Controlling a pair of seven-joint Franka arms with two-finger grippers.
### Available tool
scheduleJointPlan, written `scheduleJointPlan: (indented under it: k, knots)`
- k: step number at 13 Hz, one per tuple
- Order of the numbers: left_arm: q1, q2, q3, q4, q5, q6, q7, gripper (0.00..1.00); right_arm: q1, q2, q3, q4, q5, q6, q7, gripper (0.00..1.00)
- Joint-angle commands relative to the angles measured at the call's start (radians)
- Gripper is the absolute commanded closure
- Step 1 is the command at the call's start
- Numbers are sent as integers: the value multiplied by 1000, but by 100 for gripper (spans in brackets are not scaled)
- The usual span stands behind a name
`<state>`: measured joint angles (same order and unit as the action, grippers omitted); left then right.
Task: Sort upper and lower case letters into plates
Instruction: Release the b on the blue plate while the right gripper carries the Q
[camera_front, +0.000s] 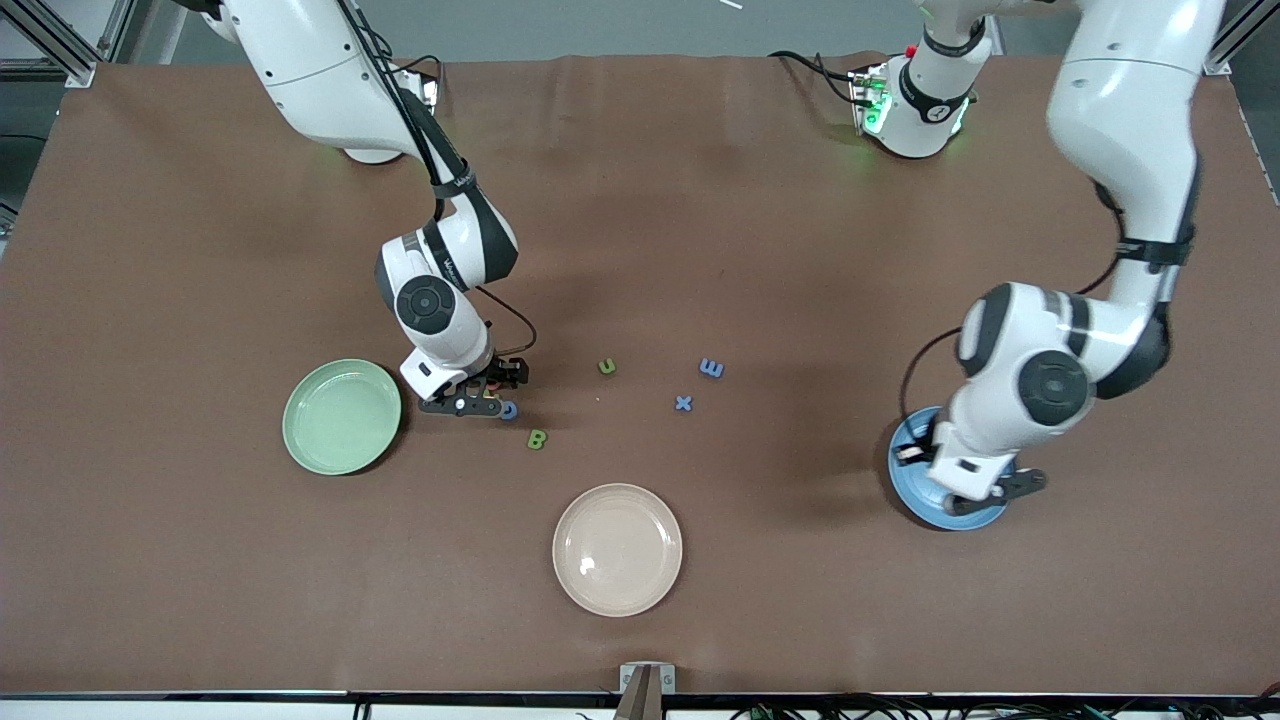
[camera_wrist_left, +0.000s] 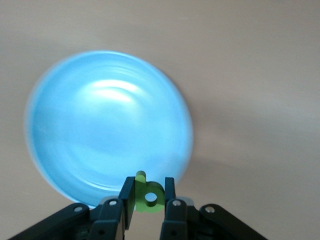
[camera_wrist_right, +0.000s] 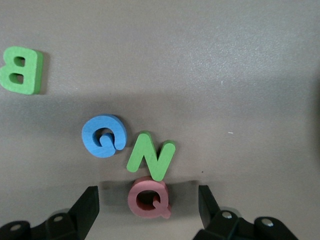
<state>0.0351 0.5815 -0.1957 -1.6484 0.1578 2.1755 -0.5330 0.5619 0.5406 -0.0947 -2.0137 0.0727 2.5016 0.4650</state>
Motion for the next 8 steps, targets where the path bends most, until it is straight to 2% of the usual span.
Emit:
scheduleJointPlan:
  k: [1, 4, 5, 6, 7, 8]
  knots:
    - [81, 18, -17, -51, 16, 36, 48, 100, 1, -4, 1, -13, -13, 0, 18, 25]
    - [97, 50, -11, -50, 16, 82, 48, 99, 7, 2, 3, -14, -11, 2, 20, 33]
    - [97, 70, -8, -45, 14, 107, 48, 92, 7, 2, 1, -14, -11, 0, 20, 41]
    - [101, 81, -8, -41, 16, 121, 48, 64, 7, 2, 1, -14, -13, 0, 17, 49]
    - [98, 83, -10, -28, 16, 121, 45, 11, 7, 2, 3, -14, -13, 0, 15, 65]
    - [98, 72, -11, -30, 17, 115, 45, 0, 1, 2, 1, -14, -11, -1, 15, 82]
